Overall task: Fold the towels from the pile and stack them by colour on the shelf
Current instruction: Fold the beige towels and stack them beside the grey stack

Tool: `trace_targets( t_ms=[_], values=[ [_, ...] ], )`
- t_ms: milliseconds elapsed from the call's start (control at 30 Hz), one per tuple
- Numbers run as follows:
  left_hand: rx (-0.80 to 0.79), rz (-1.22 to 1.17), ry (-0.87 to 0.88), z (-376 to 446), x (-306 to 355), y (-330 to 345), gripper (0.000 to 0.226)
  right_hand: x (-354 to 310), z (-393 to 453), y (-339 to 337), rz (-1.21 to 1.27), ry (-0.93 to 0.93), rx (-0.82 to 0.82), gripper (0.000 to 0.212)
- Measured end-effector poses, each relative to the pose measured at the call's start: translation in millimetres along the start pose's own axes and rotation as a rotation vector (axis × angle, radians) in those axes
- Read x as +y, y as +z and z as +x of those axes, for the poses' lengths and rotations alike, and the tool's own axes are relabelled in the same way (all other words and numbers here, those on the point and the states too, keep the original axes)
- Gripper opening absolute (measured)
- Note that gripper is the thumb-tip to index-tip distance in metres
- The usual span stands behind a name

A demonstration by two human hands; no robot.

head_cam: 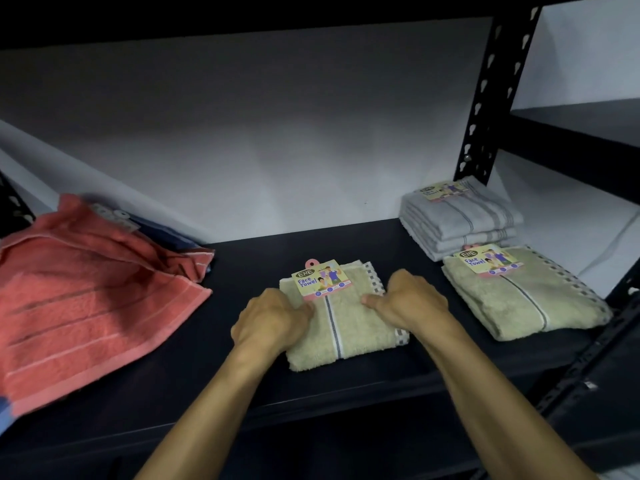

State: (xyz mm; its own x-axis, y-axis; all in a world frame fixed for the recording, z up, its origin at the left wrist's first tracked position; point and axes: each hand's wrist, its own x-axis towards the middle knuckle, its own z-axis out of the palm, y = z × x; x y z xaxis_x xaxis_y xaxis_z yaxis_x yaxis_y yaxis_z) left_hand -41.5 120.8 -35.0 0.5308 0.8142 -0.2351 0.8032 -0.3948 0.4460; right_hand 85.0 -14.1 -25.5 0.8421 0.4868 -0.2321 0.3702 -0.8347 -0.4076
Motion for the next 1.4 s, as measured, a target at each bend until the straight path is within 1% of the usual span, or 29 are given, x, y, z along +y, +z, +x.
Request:
trace_targets(
  t_ms=[167,267,333,400,467,500,533,567,633,667,700,733,767,800,833,867,900,933,1000,1067,1200,1300,1400],
  values=[
    [0.009,-0.179,-0.015,4.4,-1.6,7.9,0.034,-7.4,10.0,-1.4,0.201,0.055,-0.091,0.037],
    [0.036,-0.165,0.015,1.5,0.2,10.4,0.030,-5.5,16.2,3.6,0.310,0.069,-0.116,0.033],
    [0.094,-0.154,0.065,-2.5,1.9,13.2,0.032,-5.5,15.3,8.5,0.308,0.053,-0.093,0.025],
    [0.144,-0.257,0.107,-7.4,2.0,17.3,0.030,-4.9,10.6,11.4,0.217,0.032,-0.026,0.017],
    [0.172,-0.387,0.115,-11.5,1.9,20.8,0.027,-1.8,5.8,12.1,0.221,0.001,0.055,0.014],
    [0.183,-0.439,0.112,-12.5,2.3,21.7,0.028,1.2,5.0,12.6,0.309,-0.011,0.072,0.015],
    [0.192,-0.490,0.108,-12.5,2.5,22.3,0.030,4.6,4.9,13.0,0.451,-0.016,0.076,0.017],
    [0.195,-0.545,0.101,-12.0,4.1,22.8,0.032,9.3,4.8,12.6,0.629,-0.007,0.076,0.024],
    [0.194,-0.666,0.085,-11.9,7.4,22.8,0.041,15.0,1.2,9.4,0.979,0.031,0.049,0.047],
    [0.190,-0.712,0.094,-13.4,11.4,23.4,0.047,18.3,0.2,7.3,1.083,0.050,0.040,0.051],
    [0.190,-0.739,0.111,-15.7,16.2,24.9,0.052,21.7,-0.8,4.9,1.128,0.058,0.044,0.046],
    [0.192,-0.756,0.137,-19.1,22.4,26.5,0.055,25.2,-0.8,2.3,1.128,0.051,0.064,0.035],
    [0.199,-0.765,0.172,-22.9,30.0,28.9,0.056,29.2,-1.5,-2.2,1.087,0.036,0.108,0.020],
    [0.209,-0.767,0.213,-26.9,39.3,31.7,0.055,33.4,-1.3,-8.6,1.028,0.027,0.171,0.009],
    [0.219,-0.766,0.255,-30.8,50.0,34.4,0.054,39.4,-0.6,-16.5,0.954,0.011,0.239,0.007],
    [0.226,-0.769,0.297,-34.5,61.5,37.4,0.052,47.3,0.5,-26.1,0.875,-0.006,0.298,0.011],
    [0.229,-0.777,0.335,-37.4,73.6,41.3,0.051,56.2,1.3,-37.6,0.795,-0.012,0.340,0.022],
    [0.228,-0.787,0.368,-40.6,86.4,45.3,0.050,65.4,0.4,-51.2,0.707,-0.011,0.368,0.031],
    [0.210,-0.804,0.428,-47.9,113.1,54.7,0.048,85.6,-1.6,-78.8,0.516,0.007,0.397,0.040],
    [0.180,-0.807,0.474,-54.0,139.6,65.8,0.046,106.0,-2.4,-101.3,0.318,0.037,0.408,0.041],
    [0.089,-0.793,0.509,-65.1,187.4,86.6,0.048,134.8,6.3,-132.7,-0.007,0.109,0.476,0.035],
    [0.042,-0.754,0.477,-68.9,207.8,99.0,0.050,145.3,18.5,-141.8,-0.116,0.164,0.444,0.035],
    [0.014,-0.678,0.425,-64.1,214.9,108.6,0.049,151.2,27.5,-131.9,-0.149,0.228,0.384,0.038]
  ],
)
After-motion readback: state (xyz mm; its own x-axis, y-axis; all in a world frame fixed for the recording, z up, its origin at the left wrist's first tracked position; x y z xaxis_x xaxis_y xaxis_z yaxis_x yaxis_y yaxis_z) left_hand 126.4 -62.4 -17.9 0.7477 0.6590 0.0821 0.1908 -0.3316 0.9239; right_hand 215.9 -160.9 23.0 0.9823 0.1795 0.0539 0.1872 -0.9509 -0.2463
